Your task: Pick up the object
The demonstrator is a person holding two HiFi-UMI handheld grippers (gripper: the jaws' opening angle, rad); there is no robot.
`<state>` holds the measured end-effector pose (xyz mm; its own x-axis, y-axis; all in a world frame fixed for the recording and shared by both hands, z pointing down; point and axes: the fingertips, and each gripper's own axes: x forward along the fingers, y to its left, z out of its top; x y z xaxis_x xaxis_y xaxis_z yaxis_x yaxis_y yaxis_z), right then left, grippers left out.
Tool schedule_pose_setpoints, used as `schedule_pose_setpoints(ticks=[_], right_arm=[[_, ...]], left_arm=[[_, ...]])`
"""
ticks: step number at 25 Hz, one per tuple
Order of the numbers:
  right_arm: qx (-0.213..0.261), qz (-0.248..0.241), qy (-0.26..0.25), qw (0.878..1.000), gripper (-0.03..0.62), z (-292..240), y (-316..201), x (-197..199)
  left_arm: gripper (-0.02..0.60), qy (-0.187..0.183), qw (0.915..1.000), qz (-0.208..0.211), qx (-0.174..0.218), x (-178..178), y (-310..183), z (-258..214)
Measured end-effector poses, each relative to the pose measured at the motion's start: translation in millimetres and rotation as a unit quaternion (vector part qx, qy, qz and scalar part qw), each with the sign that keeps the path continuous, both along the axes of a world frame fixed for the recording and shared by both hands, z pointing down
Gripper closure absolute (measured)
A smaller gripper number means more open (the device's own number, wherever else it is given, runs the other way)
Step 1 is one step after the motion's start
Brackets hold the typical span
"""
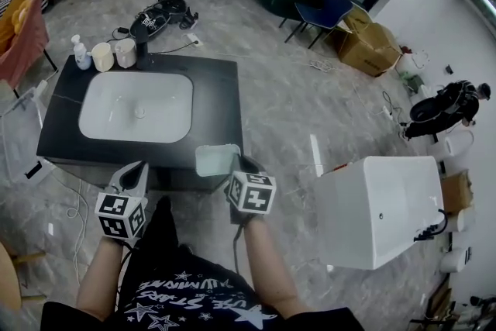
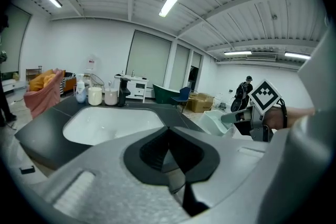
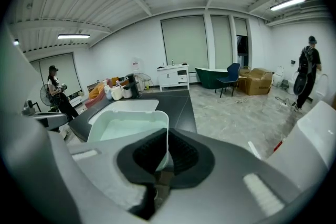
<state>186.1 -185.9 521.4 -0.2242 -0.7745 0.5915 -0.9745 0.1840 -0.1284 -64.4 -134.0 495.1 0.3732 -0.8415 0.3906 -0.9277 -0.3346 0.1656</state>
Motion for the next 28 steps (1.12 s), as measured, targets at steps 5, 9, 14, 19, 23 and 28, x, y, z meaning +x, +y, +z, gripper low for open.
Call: schedule_pose_setpoints(ticks=[5,9,14,19,23,28], right_arm=[[-0.01,-0.001,-0.007,1.0,0.583,8.6,50.9,3.7],[-0.015,-0.01,-0.01,1.0,0.583,12.2,77.4,6.1],[-0.019,-0.014,-0.011,1.0,0.583,15.2,95.9,2.2],[-0.024,-0.007,-0.008,1.0,0.584,16.5,116.2,-4.2],[-0.026,0.004,-0.002,1.0,0.583,19.3,144.6,-22.0],[-0.029,0.024,0.004,0.999,0.583,16.1,186.0,-34.9]], left_arm=[[0.572,-0.011,0.9999,-0.001,-0.013,-0.8,52.4,4.3],[0.572,-0.012,0.9998,-0.006,-0.014,-0.2,76.6,1.2],[0.572,-0.01,0.9997,-0.006,-0.02,-4.2,97.9,2.2],[0.572,-0.006,0.9996,0.0,-0.026,-9.3,120.1,5.1],[0.572,0.0,0.9993,0.012,-0.035,-26.9,146.8,14.5],[0.572,0.005,0.9984,0.032,-0.047,-43.8,182.6,20.9]])
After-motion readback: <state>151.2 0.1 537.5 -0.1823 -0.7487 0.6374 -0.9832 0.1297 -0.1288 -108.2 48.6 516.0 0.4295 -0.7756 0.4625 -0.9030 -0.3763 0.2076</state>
